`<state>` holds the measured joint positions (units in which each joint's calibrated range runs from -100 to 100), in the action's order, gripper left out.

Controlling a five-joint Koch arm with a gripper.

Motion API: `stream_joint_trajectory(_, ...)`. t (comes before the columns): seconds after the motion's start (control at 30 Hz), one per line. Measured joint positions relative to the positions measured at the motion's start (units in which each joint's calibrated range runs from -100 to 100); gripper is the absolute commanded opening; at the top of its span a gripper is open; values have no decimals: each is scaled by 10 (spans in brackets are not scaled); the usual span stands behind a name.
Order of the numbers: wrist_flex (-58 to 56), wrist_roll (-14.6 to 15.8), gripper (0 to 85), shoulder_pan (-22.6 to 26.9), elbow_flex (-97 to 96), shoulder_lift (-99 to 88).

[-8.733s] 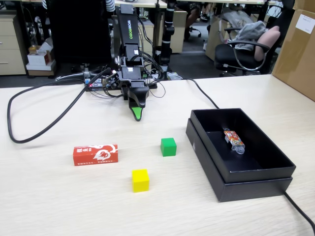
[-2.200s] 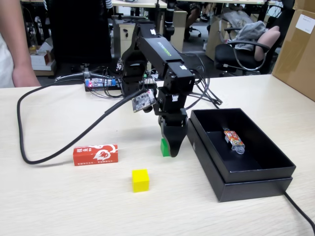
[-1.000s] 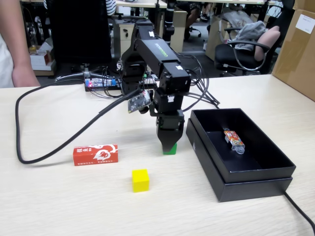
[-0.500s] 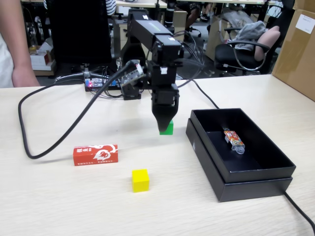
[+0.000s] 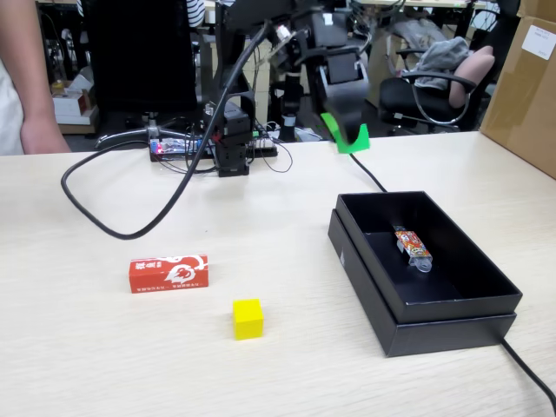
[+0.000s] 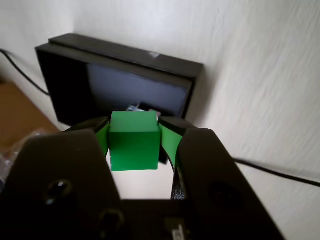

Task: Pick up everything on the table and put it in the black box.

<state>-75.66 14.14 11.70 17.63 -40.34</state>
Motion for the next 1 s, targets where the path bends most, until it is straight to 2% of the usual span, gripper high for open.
stream_joint_trajectory(0.3, 0, 12, 59, 8, 136, 209)
stream_joint_trajectory(0.47, 0, 29, 60, 41, 151, 266)
stream_joint_trajectory(0.73, 0, 35, 66, 39, 149, 362)
stream_joint_trajectory(0.8, 0, 34, 214, 36, 149, 364)
stream_joint_trajectory(0.83, 0, 34, 254, 36, 149, 364)
stream_joint_trajectory(1.0, 0, 34, 281, 36, 149, 362)
